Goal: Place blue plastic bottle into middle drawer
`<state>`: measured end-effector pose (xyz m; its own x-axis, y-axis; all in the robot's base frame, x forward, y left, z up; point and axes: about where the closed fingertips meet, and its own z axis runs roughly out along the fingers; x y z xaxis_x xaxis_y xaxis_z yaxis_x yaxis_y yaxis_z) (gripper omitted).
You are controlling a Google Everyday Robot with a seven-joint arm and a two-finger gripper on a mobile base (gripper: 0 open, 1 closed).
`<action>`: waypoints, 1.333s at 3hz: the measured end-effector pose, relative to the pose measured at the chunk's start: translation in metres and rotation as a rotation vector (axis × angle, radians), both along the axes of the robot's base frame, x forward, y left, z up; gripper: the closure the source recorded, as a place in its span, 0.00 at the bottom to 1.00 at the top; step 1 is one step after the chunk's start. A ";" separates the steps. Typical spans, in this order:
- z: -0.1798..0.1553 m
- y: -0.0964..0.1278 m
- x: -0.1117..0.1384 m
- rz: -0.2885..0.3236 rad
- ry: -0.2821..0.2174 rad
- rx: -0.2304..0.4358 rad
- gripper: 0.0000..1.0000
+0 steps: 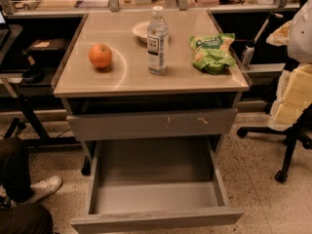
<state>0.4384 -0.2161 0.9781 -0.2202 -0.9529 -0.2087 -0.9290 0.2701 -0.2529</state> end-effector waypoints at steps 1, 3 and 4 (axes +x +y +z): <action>0.002 0.003 0.005 -0.004 -0.017 0.003 0.00; -0.018 0.030 0.088 -0.034 -0.018 0.072 0.00; -0.018 0.030 0.088 -0.034 -0.018 0.072 0.00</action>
Offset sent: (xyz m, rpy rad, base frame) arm 0.0861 0.0320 -0.0115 0.1038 -0.0411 -0.0535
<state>0.5262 -0.1859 0.9598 -0.2480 -0.9273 -0.2805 -0.9146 0.3196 -0.2479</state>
